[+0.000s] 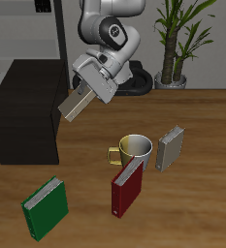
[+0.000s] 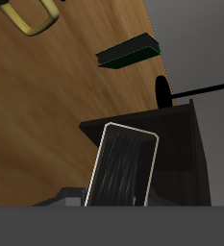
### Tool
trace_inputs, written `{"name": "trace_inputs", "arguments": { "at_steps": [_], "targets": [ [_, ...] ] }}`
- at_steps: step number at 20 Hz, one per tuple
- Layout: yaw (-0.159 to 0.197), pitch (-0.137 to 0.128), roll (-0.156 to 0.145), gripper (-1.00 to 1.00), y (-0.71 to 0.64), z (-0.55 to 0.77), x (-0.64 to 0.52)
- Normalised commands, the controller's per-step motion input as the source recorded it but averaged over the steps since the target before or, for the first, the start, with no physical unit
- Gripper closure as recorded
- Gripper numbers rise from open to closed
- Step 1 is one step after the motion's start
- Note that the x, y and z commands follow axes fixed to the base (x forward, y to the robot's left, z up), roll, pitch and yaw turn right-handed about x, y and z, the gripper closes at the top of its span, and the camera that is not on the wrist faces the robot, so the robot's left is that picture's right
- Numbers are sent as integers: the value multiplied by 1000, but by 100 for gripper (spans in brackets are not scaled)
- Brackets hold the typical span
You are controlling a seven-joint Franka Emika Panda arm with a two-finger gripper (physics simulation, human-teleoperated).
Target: Place the right yellow book in the top region of the shelf
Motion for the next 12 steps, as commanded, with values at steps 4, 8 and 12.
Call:
{"name": "trace_inputs", "arguments": {
  "at_steps": [4, 8, 12],
  "targets": [
    [2, -61, -60, 100, -222, 218, 51],
    [-7, -48, -43, 100, -111, 207, 15],
    [8, -34, -1, 100, 0, 119, 17]
  ]
}}
